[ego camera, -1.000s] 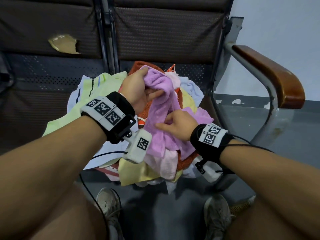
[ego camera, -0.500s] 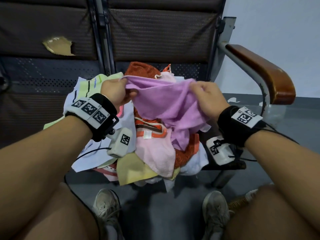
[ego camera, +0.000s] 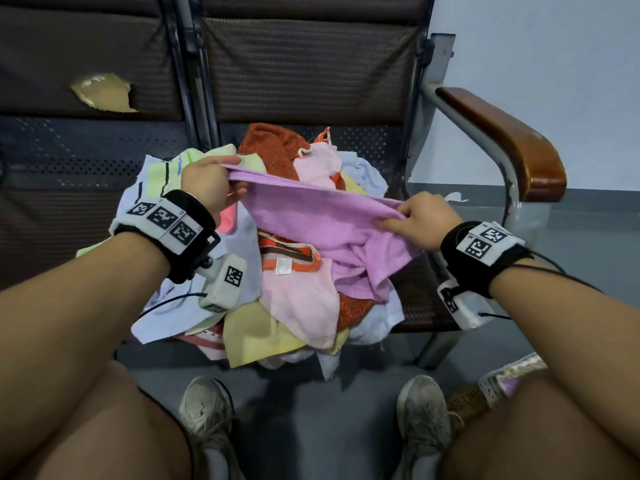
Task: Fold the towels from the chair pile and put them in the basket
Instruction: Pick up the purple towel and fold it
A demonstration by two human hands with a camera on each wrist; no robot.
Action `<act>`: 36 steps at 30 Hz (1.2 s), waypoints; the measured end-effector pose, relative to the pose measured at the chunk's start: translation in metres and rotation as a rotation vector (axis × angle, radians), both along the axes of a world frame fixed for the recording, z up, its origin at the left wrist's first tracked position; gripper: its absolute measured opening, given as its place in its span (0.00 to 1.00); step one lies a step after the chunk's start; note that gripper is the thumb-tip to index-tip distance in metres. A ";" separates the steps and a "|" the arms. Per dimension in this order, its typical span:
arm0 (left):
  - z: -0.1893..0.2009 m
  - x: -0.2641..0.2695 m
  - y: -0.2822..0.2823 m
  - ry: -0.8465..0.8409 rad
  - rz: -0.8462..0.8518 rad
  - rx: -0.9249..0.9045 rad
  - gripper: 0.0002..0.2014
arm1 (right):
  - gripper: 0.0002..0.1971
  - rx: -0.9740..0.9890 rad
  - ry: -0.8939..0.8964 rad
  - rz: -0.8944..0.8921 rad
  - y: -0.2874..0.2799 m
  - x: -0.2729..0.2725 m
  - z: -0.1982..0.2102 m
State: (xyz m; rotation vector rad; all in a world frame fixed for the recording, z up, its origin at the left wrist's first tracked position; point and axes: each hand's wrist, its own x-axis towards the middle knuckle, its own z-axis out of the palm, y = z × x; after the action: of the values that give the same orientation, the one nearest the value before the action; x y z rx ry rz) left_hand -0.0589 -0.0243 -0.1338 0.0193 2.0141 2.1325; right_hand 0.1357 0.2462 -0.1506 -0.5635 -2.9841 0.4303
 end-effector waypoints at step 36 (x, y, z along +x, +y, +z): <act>0.119 -0.010 -0.008 0.653 0.025 -0.316 0.20 | 0.14 -0.013 0.452 -0.090 -0.002 0.010 0.163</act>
State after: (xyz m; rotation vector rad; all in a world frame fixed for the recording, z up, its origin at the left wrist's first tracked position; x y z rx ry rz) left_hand -0.0690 -0.0320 -0.0150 0.7295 2.6863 1.9525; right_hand 0.1456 0.2446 0.0127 -0.5174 -2.5179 0.4932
